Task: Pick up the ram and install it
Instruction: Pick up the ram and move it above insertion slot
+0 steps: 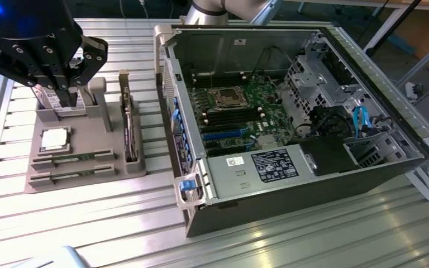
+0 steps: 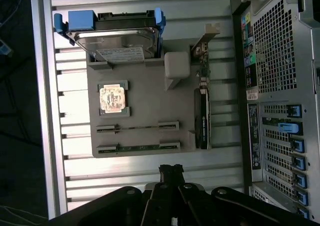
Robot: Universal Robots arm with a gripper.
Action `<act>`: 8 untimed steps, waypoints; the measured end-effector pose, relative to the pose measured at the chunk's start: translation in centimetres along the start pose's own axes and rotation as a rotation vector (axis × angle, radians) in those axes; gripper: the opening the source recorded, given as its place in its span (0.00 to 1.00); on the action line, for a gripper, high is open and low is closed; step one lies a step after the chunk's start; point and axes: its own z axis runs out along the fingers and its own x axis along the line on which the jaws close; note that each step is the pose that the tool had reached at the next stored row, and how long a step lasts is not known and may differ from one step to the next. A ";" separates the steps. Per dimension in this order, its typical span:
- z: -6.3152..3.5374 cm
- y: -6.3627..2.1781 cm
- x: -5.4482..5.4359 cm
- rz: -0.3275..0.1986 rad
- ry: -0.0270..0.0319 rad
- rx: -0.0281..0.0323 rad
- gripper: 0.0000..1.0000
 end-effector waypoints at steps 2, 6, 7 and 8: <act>0.00 0.00 0.0 0.000 0.0001 0.0001 0.10; -0.01 -0.01 0.1 -0.022 0.0003 0.0049 0.10; -0.01 -0.01 0.1 -0.045 0.0008 0.0058 0.10; -0.01 -0.01 0.1 -0.066 0.0012 0.0062 0.10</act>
